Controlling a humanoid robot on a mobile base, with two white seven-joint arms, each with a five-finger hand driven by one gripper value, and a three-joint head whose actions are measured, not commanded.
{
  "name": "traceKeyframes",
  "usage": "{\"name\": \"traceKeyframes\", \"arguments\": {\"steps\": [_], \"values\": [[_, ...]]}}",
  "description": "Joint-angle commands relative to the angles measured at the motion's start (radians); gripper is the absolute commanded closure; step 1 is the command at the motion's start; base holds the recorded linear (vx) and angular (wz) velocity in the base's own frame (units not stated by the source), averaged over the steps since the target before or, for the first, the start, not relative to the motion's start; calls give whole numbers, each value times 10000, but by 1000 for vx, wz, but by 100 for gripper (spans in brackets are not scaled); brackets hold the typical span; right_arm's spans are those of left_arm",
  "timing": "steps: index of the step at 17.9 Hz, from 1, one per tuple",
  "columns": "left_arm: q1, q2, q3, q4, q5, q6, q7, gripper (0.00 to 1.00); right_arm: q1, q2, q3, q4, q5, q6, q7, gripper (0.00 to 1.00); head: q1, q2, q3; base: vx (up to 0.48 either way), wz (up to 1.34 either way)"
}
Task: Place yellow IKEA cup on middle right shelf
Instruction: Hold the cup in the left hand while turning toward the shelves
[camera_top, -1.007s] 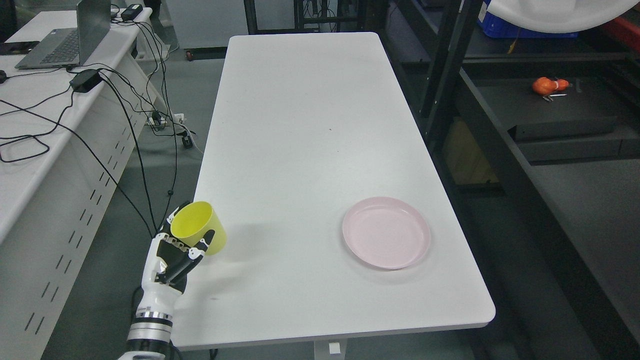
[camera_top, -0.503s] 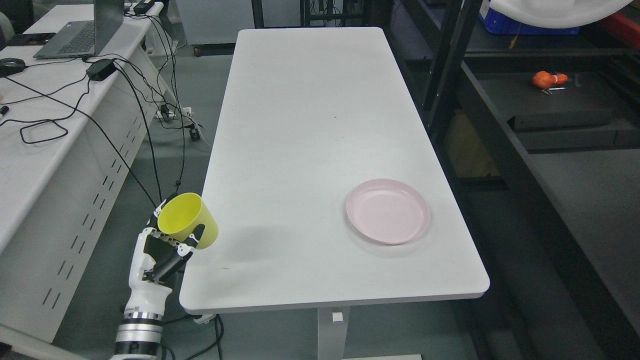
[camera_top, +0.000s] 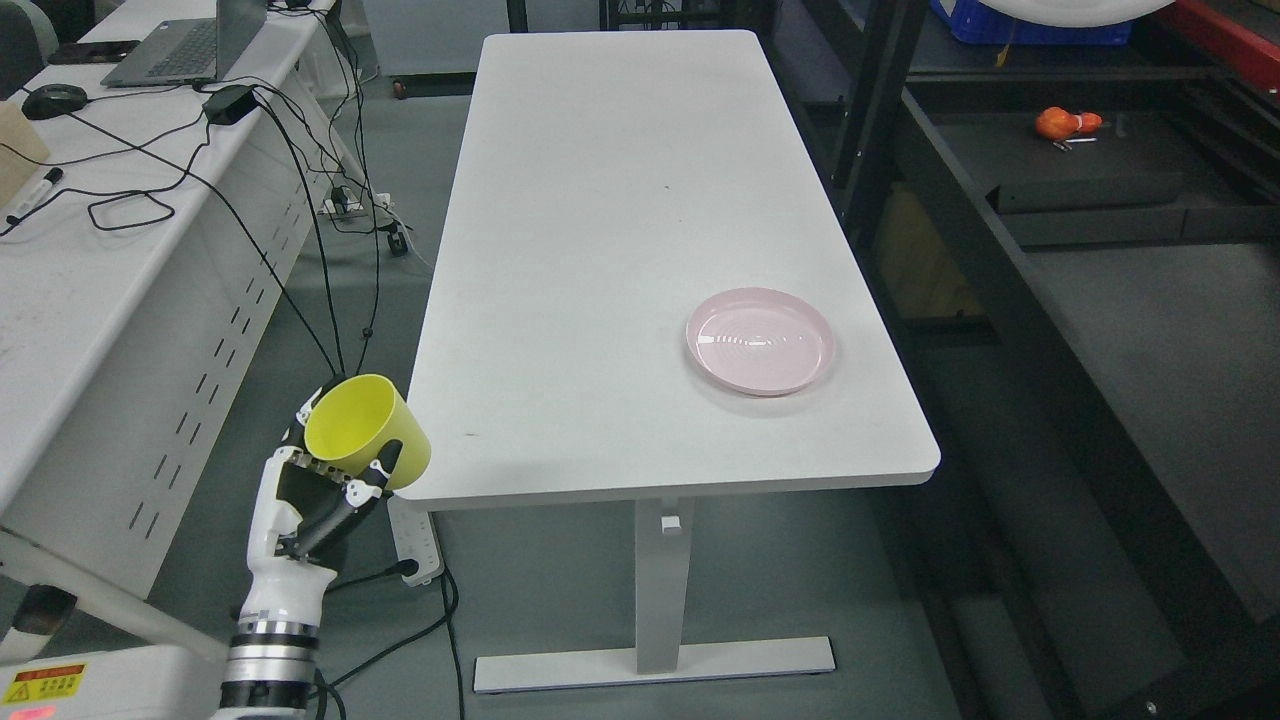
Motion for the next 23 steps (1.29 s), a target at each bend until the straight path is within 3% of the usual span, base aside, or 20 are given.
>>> {"name": "traceKeyframes", "arguments": {"steps": [1, 13, 23], "values": [[236, 175, -32, -170, 2, 22, 7, 99, 138, -175, 169, 0, -245, 8, -7, 1, 0, 0, 0, -277, 0], [221, 175, -308, -170, -14, 6, 22, 99, 138, -175, 169, 0, -245, 8, -7, 1, 0, 0, 0, -283, -120], [221, 175, -293, -170, -14, 6, 7, 99, 138, -175, 169, 0, -245, 8, -7, 1, 0, 0, 0, -235, -486]]}}
